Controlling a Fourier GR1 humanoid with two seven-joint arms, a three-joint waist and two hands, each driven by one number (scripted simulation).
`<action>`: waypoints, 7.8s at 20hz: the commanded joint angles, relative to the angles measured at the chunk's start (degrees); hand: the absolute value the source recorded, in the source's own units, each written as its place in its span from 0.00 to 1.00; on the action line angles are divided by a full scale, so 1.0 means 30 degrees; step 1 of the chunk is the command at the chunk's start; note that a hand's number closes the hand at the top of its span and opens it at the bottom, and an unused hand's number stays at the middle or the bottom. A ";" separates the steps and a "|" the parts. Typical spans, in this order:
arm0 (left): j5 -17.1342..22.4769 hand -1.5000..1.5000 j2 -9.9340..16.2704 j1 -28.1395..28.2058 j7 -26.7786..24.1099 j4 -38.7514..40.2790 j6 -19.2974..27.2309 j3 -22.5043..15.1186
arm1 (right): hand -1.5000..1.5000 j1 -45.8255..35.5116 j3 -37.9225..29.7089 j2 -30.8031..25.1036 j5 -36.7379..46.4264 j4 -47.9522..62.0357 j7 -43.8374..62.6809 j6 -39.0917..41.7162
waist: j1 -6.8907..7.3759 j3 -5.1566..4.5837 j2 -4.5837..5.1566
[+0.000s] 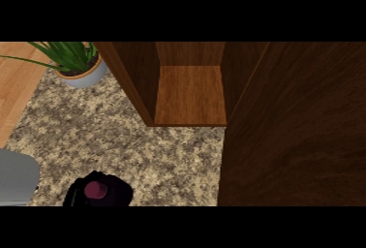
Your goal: Pick up the wine, place it into the cabinet and close the cabinet
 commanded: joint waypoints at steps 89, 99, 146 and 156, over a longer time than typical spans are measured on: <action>1.2682 1.00 -0.2157 -1.6750 0.2026 0.8299 1.1156 -0.9344 | 0.00 -0.0140 -0.0751 -0.0054 -0.0886 0.2409 -0.1643 0.0869 | -0.0628 -0.0105 0.0213; 1.4042 1.00 -0.2157 -1.8909 0.2180 0.9301 1.1717 -0.9408 | 0.00 -0.0177 0.0182 0.0452 0.0222 0.2639 -0.2071 0.0714 | -0.0820 -0.0106 0.0261; 1.0803 0.00 -0.0381 -1.3169 0.1958 0.0850 1.2583 -1.1661 | 0.00 0.0443 0.0556 0.0423 0.0570 -0.0157 0.0138 -0.0134 | 0.0738 -0.0072 -0.0288; 0.8940 0.00 0.3437 -0.6470 0.5575 -1.2123 1.5686 -1.4180 | 0.00 0.0497 0.0390 0.0068 -0.0053 -0.0557 0.0393 0.0278 | 0.0309 -0.0078 -0.0090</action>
